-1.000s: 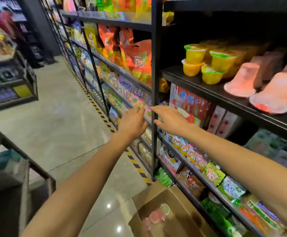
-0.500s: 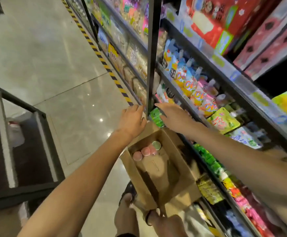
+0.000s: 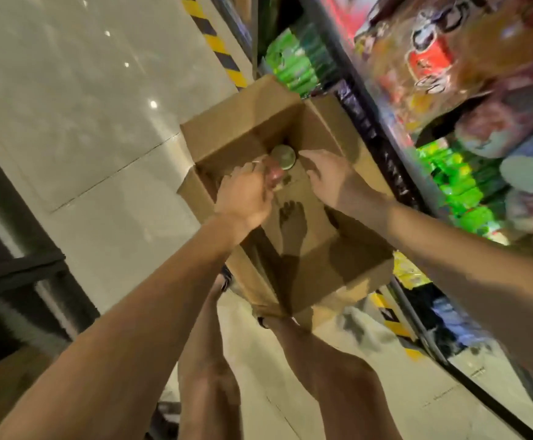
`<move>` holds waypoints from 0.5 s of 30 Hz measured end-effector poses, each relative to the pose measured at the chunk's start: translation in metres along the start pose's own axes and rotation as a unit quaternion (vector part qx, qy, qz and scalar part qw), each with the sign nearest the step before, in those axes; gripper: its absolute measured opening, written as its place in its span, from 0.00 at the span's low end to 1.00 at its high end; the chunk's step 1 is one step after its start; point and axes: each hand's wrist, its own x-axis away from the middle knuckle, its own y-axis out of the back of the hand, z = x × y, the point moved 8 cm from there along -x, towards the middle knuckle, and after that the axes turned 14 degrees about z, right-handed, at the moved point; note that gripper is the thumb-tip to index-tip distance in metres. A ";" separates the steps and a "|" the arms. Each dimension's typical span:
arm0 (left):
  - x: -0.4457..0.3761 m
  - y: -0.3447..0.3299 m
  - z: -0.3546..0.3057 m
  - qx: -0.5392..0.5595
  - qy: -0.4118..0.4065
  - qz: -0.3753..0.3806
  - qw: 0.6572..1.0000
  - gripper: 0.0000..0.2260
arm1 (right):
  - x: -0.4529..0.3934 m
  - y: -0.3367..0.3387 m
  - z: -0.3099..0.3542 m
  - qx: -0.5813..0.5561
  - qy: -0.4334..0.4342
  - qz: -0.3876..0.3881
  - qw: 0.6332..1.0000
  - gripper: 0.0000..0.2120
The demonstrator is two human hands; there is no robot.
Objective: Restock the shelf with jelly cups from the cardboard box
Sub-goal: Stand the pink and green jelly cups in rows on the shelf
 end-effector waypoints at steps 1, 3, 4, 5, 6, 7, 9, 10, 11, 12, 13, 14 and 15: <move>-0.013 -0.019 0.008 0.006 0.005 0.005 1.000 0.18 | -0.011 -0.014 -0.010 -0.018 0.001 -0.001 1.000 0.21; -0.037 -0.053 0.027 0.006 0.025 0.019 1.000 0.18 | -0.033 -0.041 -0.028 -0.063 -0.002 -0.004 0.998 0.20; -0.049 -0.068 0.037 0.003 0.038 0.025 0.999 0.18 | -0.045 -0.053 -0.038 -0.083 -0.015 -0.006 0.996 0.20; -0.061 -0.082 0.046 0.003 0.050 0.035 0.998 0.18 | -0.058 -0.064 -0.049 -0.102 -0.035 -0.008 0.994 0.20; -0.075 -0.096 0.056 0.008 0.062 0.047 0.997 0.18 | -0.072 -0.076 -0.061 -0.120 -0.053 -0.010 0.991 0.19; -0.089 -0.106 0.064 0.014 0.072 0.052 0.996 0.19 | -0.088 -0.088 -0.072 -0.133 -0.067 -0.012 0.989 0.19; -0.120 -0.126 0.083 0.032 0.087 0.063 0.994 0.20 | -0.123 -0.111 -0.091 -0.147 -0.085 -0.013 0.985 0.18; -0.135 -0.135 0.089 0.047 0.092 0.070 0.992 0.21 | -0.141 -0.122 -0.102 -0.153 -0.091 -0.015 0.984 0.17; -0.149 -0.145 0.096 0.058 0.095 0.078 0.991 0.22 | -0.158 -0.133 -0.112 -0.161 -0.095 -0.019 0.982 0.16; -0.163 -0.155 0.100 0.063 0.096 0.088 0.989 0.25 | -0.174 -0.143 -0.121 -0.166 -0.096 -0.021 0.981 0.14; -0.175 -0.164 0.103 0.063 0.093 0.100 0.989 0.29 | -0.185 -0.152 -0.127 -0.163 -0.096 -0.022 0.982 0.13; -0.187 -0.171 0.106 0.064 0.092 0.107 0.988 0.32 | -0.197 -0.159 -0.132 -0.154 -0.093 -0.028 0.983 0.12; -0.198 -0.176 0.109 0.069 0.090 0.105 0.988 0.33 | -0.207 -0.165 -0.134 -0.142 -0.084 -0.035 0.986 0.11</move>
